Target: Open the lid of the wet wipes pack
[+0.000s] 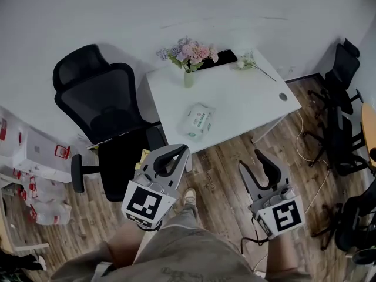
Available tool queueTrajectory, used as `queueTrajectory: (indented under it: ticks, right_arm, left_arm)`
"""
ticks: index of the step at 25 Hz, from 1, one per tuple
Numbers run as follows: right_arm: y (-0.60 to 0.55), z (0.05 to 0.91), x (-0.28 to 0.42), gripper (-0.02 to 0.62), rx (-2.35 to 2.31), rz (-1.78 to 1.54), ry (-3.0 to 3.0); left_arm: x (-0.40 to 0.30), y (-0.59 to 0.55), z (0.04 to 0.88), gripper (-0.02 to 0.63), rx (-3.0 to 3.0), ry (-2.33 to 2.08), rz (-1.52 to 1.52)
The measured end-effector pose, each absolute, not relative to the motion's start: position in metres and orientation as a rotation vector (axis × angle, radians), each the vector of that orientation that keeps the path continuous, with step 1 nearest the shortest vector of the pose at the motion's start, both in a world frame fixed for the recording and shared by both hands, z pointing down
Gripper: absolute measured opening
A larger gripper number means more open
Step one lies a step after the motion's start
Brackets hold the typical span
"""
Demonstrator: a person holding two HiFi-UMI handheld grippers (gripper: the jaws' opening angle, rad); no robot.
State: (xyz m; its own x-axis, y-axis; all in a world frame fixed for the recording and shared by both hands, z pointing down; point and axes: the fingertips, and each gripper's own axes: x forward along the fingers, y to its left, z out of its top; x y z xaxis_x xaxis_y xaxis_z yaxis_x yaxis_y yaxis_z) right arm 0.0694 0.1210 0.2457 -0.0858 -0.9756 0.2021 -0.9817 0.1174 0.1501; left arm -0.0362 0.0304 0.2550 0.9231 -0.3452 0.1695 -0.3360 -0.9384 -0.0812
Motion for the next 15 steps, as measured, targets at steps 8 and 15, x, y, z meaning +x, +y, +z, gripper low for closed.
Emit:
queueTrajectory:
  ticks: [8, 15]
  right_arm:
    - [0.038, 0.285, 0.089, 0.193, 1.875, 0.125, -2.106]
    - [-0.004, 0.321, 0.103, 0.193, 1.82, 0.218, -2.09]
  left_arm:
    - [-0.01, -0.04, 0.298, 0.017, -3.042, 0.478, -0.432]
    - [0.001, -0.071, 0.328, 0.017, -3.073, 0.478, -0.547]
